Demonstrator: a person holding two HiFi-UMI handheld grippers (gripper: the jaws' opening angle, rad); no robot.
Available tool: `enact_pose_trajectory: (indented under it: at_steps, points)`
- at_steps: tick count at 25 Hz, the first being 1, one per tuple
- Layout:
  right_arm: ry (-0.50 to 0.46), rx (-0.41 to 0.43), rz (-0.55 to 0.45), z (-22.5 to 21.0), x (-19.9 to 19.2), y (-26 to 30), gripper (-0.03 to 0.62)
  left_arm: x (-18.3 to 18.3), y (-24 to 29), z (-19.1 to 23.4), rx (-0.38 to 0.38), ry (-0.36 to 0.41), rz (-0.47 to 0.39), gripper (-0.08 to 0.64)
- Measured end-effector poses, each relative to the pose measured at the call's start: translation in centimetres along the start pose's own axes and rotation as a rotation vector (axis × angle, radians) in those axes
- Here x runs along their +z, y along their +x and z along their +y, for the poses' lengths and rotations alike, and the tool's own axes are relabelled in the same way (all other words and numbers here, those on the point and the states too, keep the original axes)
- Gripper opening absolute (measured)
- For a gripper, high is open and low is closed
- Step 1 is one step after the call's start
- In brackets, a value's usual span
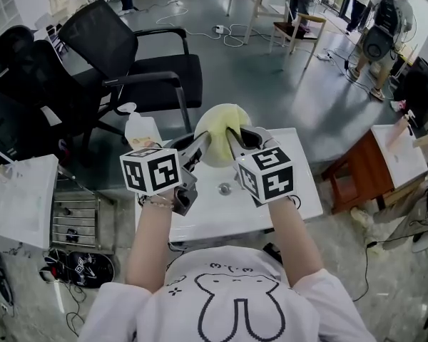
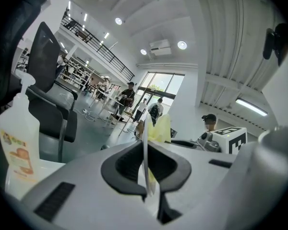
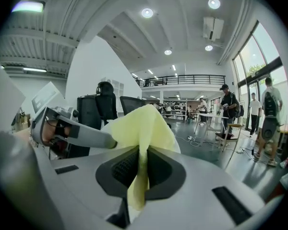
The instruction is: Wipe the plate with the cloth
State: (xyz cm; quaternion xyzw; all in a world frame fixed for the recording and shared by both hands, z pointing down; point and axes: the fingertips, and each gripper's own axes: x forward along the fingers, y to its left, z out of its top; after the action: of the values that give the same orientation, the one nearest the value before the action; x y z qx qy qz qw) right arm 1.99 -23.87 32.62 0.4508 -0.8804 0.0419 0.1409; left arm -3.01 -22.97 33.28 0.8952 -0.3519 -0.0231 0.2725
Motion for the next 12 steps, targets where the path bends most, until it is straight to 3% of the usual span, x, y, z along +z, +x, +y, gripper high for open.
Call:
enact_pose_trajectory:
  at_steps: [5, 12]
  points:
    - [0.039, -0.082, 0.021, -3.6, -1.3, -0.9, 0.037, 0.6, 0.0, 0.2, -0.002, -0.003, -0.012, 0.025]
    - [0.111, -0.113, 0.021, -5.9, -2.0, -1.7, 0.037, 0.6, 0.2, 1.0, 0.007, -0.004, -0.01, 0.025]
